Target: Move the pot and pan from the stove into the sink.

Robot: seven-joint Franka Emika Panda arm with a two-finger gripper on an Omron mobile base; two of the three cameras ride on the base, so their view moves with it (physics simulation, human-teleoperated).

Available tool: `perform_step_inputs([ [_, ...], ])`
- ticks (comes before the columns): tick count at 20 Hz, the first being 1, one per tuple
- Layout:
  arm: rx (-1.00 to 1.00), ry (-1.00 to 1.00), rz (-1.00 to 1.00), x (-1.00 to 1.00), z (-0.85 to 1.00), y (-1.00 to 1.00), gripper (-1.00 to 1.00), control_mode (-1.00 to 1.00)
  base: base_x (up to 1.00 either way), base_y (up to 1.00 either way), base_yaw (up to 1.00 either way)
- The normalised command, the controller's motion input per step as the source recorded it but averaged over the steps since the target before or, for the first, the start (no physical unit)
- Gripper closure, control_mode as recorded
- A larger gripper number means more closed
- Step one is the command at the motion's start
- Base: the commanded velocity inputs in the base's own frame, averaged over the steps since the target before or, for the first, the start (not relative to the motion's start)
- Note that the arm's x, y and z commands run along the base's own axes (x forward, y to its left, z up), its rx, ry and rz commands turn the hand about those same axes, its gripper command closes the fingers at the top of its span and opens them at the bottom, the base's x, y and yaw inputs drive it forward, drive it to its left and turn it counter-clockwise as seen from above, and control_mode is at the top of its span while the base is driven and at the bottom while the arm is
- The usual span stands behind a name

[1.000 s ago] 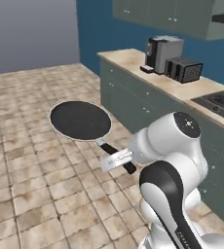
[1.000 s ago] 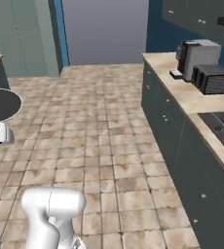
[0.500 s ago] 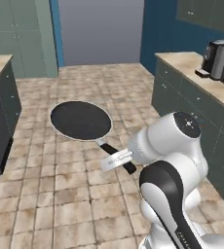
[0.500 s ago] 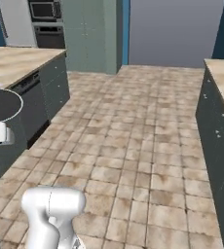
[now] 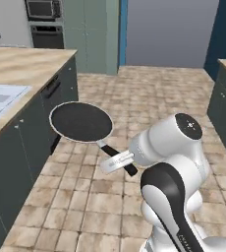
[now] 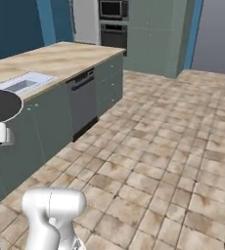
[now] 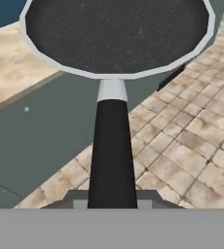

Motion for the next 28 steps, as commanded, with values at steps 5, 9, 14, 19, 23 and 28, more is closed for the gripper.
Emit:
perform_step_inputs([
  [5, 0.0, 0.0, 0.0, 0.0, 0.0, 0.0, 1.0, 1.0, -0.03, 0.0, 0.5],
  [9, 0.0, 0.0, 0.0, 0.0, 0.0, 0.0, 1.0, 1.0, -0.03, 0.0, 0.5],
  [14, 0.0, 0.0, 0.0, 0.0, 0.0, 0.0, 1.0, 1.0, -0.04, 0.0, 0.5],
  [19, 0.0, 0.0, 0.0, 0.0, 0.0, 0.0, 1.0, 1.0, -0.03, 0.0, 0.5],
  [23, 0.0, 0.0, 0.0, 0.0, 0.0, 0.0, 1.0, 1.0, -0.02, 0.0, 0.5],
  [28, 0.0, 0.0, 0.0, 0.0, 0.0, 0.0, 1.0, 1.0, 0.0, 0.0, 0.49],
])
